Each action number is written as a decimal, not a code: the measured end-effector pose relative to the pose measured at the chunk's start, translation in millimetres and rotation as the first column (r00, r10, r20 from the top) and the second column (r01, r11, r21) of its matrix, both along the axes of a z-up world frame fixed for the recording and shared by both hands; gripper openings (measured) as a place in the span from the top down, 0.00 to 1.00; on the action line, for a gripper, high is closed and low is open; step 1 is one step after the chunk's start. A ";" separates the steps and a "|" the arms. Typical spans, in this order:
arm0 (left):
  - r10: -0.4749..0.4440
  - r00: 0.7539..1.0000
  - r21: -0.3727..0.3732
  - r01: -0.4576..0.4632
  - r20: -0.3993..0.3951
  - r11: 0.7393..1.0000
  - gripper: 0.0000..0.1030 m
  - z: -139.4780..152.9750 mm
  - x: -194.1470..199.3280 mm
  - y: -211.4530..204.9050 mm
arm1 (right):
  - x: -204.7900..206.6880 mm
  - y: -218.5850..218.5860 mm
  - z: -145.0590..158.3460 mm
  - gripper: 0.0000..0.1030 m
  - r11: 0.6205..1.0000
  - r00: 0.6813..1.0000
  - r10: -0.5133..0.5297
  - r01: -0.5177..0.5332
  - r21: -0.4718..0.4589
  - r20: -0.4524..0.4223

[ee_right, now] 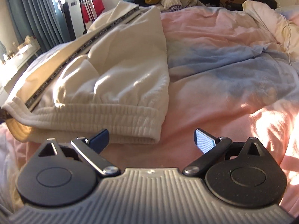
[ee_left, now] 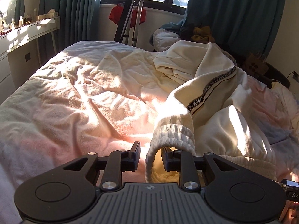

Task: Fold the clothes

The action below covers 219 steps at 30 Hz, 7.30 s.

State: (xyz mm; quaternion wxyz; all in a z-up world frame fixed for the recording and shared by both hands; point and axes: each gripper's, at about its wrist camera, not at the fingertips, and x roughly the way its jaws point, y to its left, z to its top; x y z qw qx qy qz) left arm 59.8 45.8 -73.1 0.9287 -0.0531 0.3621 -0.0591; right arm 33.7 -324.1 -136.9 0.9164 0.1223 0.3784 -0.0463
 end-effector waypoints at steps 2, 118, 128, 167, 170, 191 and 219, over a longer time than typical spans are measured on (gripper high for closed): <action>0.004 1.000 0.005 -0.004 0.003 1.000 0.72 1.2 -1.1 0.6 | 8.1 3.2 -8.9 0.07 0.999 0.999 -0.001 -0.001 -0.032 -0.042; 0.039 0.983 0.061 -0.051 0.179 0.997 0.59 6.8 -15.2 9.9 | -5.1 17.5 29.6 0.91 0.984 0.960 0.052 -0.097 0.151 0.274; -0.332 0.921 0.722 0.087 0.205 0.686 0.37 -8.6 -34.1 -69.3 | -8.0 9.1 37.8 0.91 0.975 0.952 0.036 -0.100 0.199 0.303; -0.030 0.915 0.167 -0.041 0.402 0.985 0.91 141.9 89.6 67.9 | -1.6 144.8 96.8 0.91 0.896 0.857 0.305 -0.406 0.181 0.415; 0.051 0.903 0.081 -0.094 0.426 0.992 0.91 170.4 112.7 115.2 | 15.9 191.0 105.4 0.91 0.844 0.810 0.371 -0.498 0.199 0.453; 0.292 0.940 0.042 -0.303 0.176 0.952 0.79 39.2 236.7 303.8 | 123.0 334.7 14.3 0.72 0.621 0.638 0.665 -0.761 0.188 0.388; -0.050 0.955 0.052 0.036 0.293 0.998 0.21 128.0 53.4 -23.5 | -12.2 69.8 111.5 0.20 0.923 0.872 0.384 -0.366 -0.115 0.303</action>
